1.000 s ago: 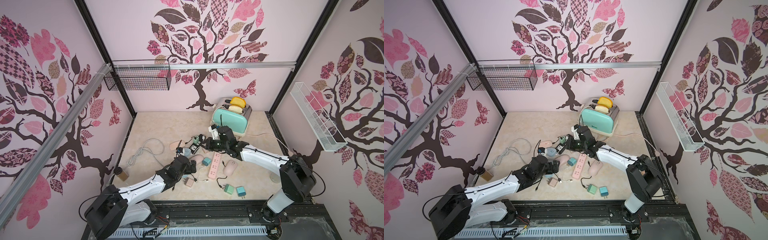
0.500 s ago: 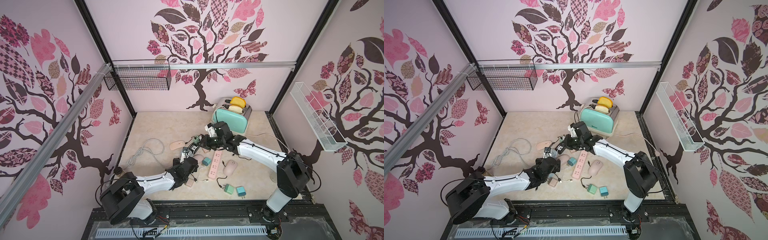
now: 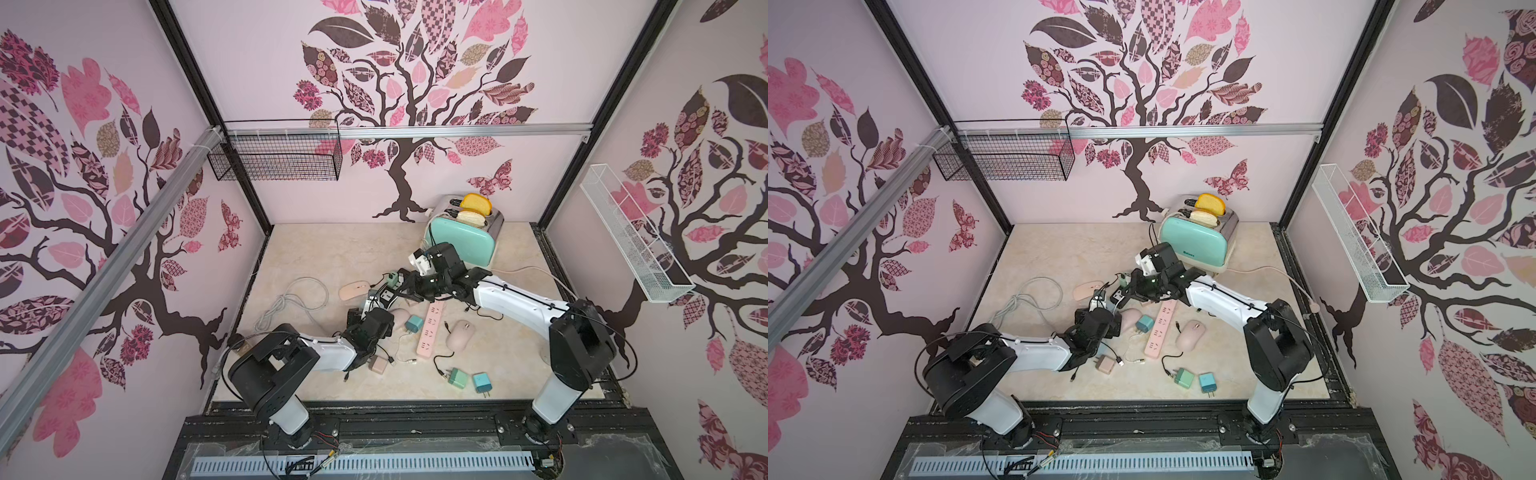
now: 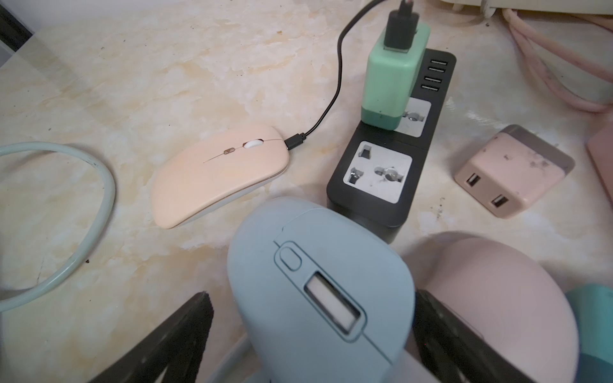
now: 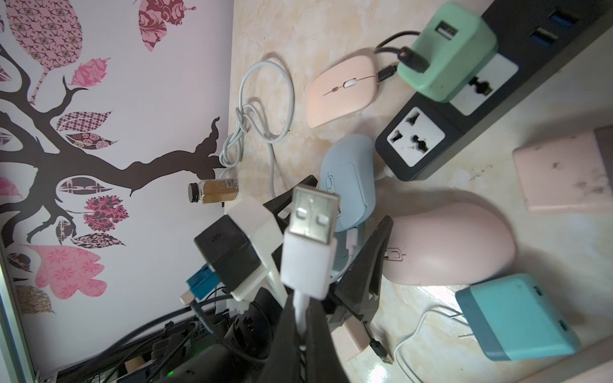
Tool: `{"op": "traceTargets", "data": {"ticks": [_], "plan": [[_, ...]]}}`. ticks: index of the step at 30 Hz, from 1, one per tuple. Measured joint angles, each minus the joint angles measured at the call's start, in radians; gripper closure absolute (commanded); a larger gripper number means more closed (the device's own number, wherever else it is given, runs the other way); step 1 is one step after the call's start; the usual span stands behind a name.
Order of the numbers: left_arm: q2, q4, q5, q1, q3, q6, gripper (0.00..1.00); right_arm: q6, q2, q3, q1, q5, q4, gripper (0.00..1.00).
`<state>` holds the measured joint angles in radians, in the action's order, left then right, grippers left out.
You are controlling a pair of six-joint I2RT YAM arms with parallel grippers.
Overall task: Unplug the wireless mouse
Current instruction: Remove the power cord from the mouse.
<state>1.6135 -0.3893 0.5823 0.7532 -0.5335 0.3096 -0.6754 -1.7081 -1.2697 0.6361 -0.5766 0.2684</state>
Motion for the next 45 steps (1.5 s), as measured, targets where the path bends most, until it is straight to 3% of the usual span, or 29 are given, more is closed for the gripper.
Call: {"op": "traceTargets", "data": {"ticks": [7,11,17,20,30,35,36,37,39,40,45], "plan": [[0.038,-0.086,-0.048,-0.012,0.007,-0.049,0.34,-0.013,0.010,0.000,0.000,-0.006,0.000,1.00],[0.042,-0.106,-0.074,-0.013,0.013,-0.058,0.60,-0.021,0.030,0.000,-0.003,-0.006,0.001,1.00],[0.034,-0.138,-0.101,-0.003,0.016,-0.074,0.77,-0.032,0.050,0.001,-0.006,-0.007,0.018,1.00],[0.016,-0.140,-0.100,0.013,0.023,-0.075,1.00,-0.051,0.068,0.014,-0.006,-0.014,0.009,1.00],[-0.006,-0.129,-0.083,0.023,0.032,-0.064,1.00,-0.118,0.113,0.092,-0.008,-0.060,-0.064,1.00],[-0.100,-0.101,-0.063,0.029,0.069,-0.048,1.00,-0.110,0.191,0.187,-0.011,-0.068,-0.091,1.00],[-0.122,-0.102,-0.053,0.035,0.078,-0.048,1.00,-0.110,0.212,0.215,-0.010,-0.077,-0.099,0.98],[-0.140,-0.103,-0.042,0.041,0.084,-0.048,1.00,-0.111,0.228,0.241,-0.009,-0.084,-0.114,0.85],[-0.180,-0.103,-0.011,0.071,0.102,-0.055,1.00,-0.108,0.259,0.300,0.000,-0.096,-0.129,0.50],[-0.198,-0.103,-0.001,0.086,0.109,-0.059,1.00,-0.106,0.269,0.322,0.002,-0.096,-0.131,0.41],[-0.338,-0.104,0.049,0.161,0.138,-0.085,1.00,-0.101,0.353,0.436,0.006,-0.046,-0.105,0.20]]}}
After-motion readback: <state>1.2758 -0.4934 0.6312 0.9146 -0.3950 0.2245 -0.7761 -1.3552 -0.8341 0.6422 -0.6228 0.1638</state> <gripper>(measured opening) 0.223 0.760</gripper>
